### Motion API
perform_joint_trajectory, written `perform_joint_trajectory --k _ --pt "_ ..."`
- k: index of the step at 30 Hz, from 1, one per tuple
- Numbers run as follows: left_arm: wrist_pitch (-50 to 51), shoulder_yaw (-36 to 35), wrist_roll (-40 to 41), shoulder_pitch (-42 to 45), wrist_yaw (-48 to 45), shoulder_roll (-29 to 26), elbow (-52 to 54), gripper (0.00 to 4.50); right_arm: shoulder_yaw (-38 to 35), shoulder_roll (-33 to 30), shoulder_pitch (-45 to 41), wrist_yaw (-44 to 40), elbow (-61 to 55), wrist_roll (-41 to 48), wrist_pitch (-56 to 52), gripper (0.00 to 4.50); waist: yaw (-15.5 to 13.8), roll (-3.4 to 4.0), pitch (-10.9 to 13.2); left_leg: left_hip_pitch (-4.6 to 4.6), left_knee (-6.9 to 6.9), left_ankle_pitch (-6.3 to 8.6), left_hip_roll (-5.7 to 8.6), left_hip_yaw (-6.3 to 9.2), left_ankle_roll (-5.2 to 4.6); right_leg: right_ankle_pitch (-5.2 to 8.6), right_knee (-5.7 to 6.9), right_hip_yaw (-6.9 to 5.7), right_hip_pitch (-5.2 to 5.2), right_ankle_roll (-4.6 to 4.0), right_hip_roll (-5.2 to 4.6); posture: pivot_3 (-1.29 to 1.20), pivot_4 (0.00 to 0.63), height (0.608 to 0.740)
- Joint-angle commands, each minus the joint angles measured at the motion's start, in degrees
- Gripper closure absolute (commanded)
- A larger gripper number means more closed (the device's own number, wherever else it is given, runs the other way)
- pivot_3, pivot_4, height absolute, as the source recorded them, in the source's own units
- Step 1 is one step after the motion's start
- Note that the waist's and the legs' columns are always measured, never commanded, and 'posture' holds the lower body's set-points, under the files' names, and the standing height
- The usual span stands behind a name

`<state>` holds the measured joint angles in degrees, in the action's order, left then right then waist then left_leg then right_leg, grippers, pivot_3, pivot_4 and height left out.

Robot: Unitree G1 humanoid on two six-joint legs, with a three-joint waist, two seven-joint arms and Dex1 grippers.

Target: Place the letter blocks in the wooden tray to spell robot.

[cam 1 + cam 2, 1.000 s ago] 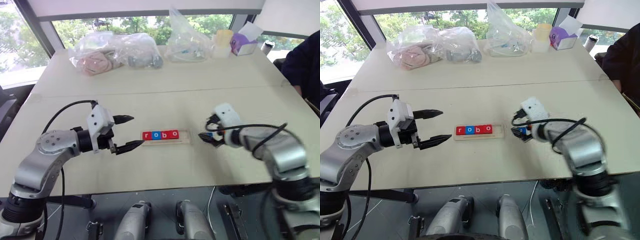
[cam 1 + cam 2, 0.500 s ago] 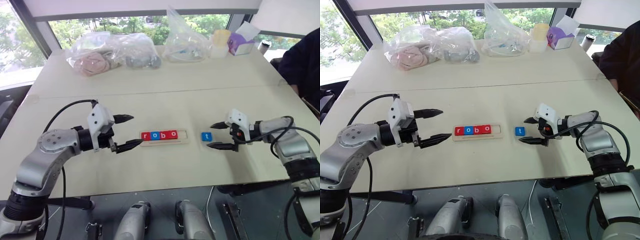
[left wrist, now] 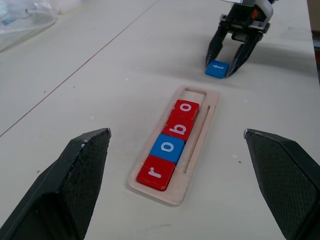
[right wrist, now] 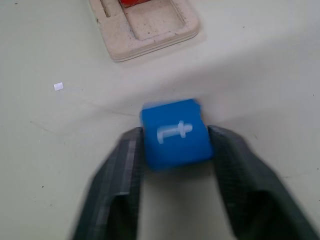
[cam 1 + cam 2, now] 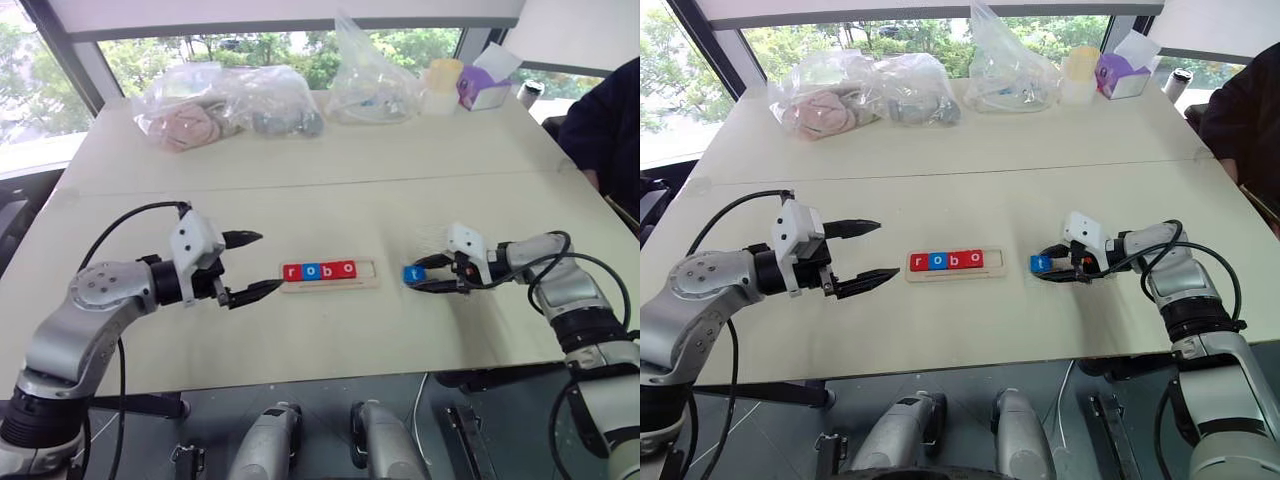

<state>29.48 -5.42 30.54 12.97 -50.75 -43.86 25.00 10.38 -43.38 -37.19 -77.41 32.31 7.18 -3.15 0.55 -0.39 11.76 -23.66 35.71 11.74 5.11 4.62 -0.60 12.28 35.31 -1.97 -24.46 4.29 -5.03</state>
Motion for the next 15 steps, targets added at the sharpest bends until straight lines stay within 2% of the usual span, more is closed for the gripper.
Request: perform_joint_trajectory --k 1,7,15 --pt "-0.4 -1.5 0.5 -0.2 0.0 -0.7 2.0 0.00 -1.1 0.3 -2.9 -0.3 -1.9 0.0 0.5 3.37 0.0 0.00 0.0 0.00 0.00 0.00 0.00 0.00 0.00 -0.01 0.00 0.00 0.00 0.01 0.00 0.00 0.150 0.729" --pt "-0.4 -1.3 0.5 0.1 0.2 -0.4 1.9 0.00 1.5 3.8 -6.6 -2.2 -7.2 -0.1 -3.1 3.37 0.1 0.00 0.0 0.00 0.00 0.00 -0.01 0.00 0.01 -0.02 0.04 0.02 -0.03 0.03 0.01 0.00 0.150 0.729" --pt "-0.1 -1.8 0.7 -0.4 0.7 -0.5 2.6 0.00 4.7 7.2 -7.3 -1.9 -6.6 -2.8 -1.4 3.37 -0.6 0.00 0.0 -0.01 0.04 0.00 0.05 0.00 0.01 -0.03 0.03 0.04 -0.03 0.04 -0.01 0.00 0.150 0.729"
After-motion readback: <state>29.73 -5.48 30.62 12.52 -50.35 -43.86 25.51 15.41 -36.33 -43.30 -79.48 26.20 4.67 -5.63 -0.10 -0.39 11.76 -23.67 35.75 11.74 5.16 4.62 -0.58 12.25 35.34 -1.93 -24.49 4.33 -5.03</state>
